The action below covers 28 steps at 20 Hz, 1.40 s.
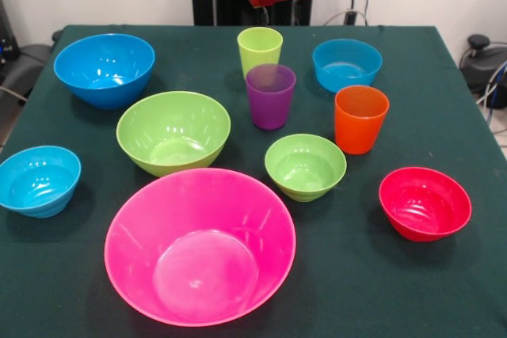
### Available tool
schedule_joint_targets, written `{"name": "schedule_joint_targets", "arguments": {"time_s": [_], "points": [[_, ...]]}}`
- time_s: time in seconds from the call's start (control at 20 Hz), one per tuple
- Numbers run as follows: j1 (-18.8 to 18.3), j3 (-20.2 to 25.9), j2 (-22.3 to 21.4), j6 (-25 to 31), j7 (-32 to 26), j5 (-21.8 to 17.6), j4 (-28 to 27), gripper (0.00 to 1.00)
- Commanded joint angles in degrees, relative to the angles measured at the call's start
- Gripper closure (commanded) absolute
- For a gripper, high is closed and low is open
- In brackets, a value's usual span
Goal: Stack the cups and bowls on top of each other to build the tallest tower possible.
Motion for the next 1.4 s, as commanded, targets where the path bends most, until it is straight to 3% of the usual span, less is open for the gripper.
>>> {"name": "schedule_joint_targets", "arguments": {"time_s": [0.05, 1.4], "points": [[0.4, 2.1, 1.1, -1.6, -2.0, -4.2, 0.0, 0.00], [0.5, 2.9, 6.3, 0.9, -4.1, -4.6, -6.6, 0.00]]}}
